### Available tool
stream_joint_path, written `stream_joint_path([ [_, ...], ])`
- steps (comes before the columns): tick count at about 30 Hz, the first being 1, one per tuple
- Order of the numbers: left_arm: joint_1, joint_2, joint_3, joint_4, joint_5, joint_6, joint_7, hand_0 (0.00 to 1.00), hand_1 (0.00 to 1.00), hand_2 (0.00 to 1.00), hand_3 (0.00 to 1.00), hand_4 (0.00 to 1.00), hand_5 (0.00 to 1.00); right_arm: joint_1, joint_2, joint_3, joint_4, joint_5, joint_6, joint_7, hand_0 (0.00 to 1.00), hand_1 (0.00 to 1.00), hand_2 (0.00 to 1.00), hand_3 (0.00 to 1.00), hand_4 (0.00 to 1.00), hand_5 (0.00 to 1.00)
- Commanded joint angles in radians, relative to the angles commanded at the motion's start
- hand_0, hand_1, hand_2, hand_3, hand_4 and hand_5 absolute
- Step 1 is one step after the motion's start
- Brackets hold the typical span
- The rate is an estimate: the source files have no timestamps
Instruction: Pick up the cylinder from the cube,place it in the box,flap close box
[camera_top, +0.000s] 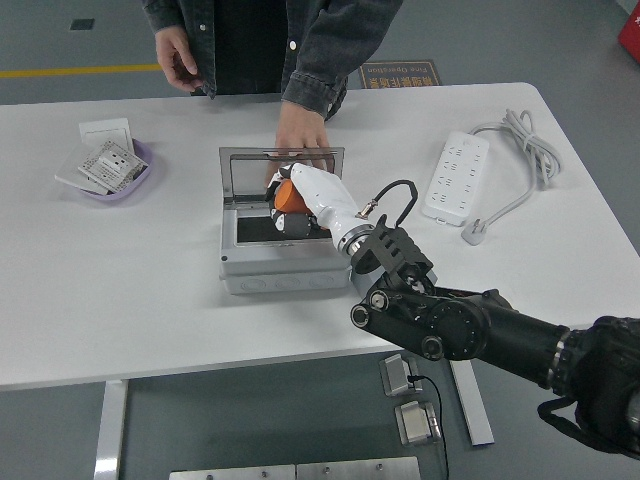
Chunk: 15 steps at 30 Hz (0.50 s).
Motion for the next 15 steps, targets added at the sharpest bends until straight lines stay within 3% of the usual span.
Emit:
stream_joint_path([
  [8,-0.004,-0.002,-0.001,0.000,0.003,0.000,0.001,0.945,0.972,0.966,0.998,0.994,0.893,-0.003,0.000,0.001,-0.003,0.042,-0.001,0.029,0.002,0.014,0.204,0.202,0.030,0.031],
  [13,-0.006,-0.004,-0.002,0.000,0.006,-0.001,0.001,0.945,0.972,0.966,0.998,0.994,0.893,-0.006,0.000,0.006,-0.011,0.070,0.027,0.058,0.002,0.014,0.204,0.202,0.030,0.031],
  [14,-0.006,-0.004,-0.002,0.000,0.007,-0.002,0.001,0.945,0.972,0.966,0.998,0.994,0.891,-0.007,0.000,0.007,-0.013,0.073,0.035,0.061,0.005,0.095,0.259,0.270,0.051,0.055],
  [15,-0.006,-0.004,-0.002,0.000,0.008,-0.002,0.001,0.945,0.972,0.966,0.998,0.994,0.891,-0.007,0.000,0.007,-0.016,0.075,0.045,0.066,0.005,0.095,0.259,0.270,0.051,0.055],
])
